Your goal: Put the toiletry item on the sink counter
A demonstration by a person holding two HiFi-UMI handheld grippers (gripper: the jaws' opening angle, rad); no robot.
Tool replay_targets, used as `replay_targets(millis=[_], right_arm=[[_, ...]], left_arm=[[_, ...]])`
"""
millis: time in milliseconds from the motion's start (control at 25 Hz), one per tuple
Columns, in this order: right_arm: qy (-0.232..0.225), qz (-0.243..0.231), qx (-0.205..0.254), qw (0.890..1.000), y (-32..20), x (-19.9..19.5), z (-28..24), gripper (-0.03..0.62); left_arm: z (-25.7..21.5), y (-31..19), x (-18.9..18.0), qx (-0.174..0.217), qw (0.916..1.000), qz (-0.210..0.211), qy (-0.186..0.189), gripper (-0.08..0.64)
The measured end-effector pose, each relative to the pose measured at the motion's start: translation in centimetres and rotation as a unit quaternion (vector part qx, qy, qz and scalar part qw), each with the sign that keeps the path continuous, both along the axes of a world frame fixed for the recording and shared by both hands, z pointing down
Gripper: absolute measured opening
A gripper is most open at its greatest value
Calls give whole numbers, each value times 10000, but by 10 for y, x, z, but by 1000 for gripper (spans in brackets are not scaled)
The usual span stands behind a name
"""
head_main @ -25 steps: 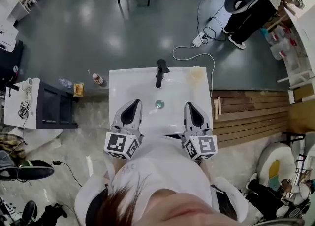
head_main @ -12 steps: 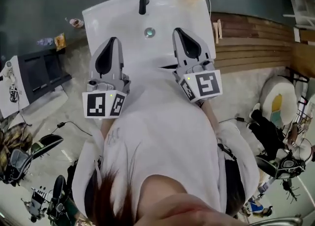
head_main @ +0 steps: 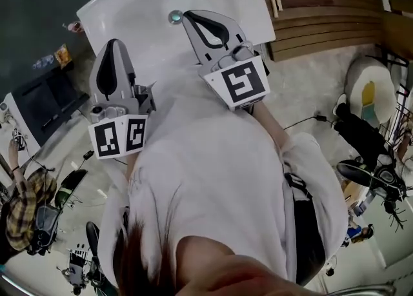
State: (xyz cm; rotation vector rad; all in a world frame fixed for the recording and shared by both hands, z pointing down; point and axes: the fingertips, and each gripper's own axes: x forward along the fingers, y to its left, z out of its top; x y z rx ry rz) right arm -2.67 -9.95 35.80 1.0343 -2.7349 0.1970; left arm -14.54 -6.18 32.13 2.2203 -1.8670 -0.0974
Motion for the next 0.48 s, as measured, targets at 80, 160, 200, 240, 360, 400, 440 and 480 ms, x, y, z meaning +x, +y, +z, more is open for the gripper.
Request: replay_targets(millis=[80,160,200,240,360,400,440,480], right_arm=[[28,-18,-10,10000,-1,0,0,9],[66,-55,-11,10000,0,-1,-1,9],[73,-65,-17,10000,1,0,-2,9],[73,-70,-24,9999,1,1,-2,9],[66,-77,-33,9999,3,4,-2,9],[48,-65,-36,10000,3,5,-2,9],[35,-56,-36,10000,3,5,-2,9],[31,-53,-35,10000,4,5,-2,9]], left_arm=[[0,-2,0,-15,10000,5,1,6],[-2,-3,2,-20,10000,6,3,6],[-3,-2,3,-22,10000,7,6,6],[-4,-1,4,-26,10000,7,8,6],[-5,-1,8,-25,10000,1,-1,6],[-5,-1,8,-17,10000,2,-6,6],[-6,0,9,-9,10000,5,-9,6],[-6,0,9,-2,10000,10,-10,6]])
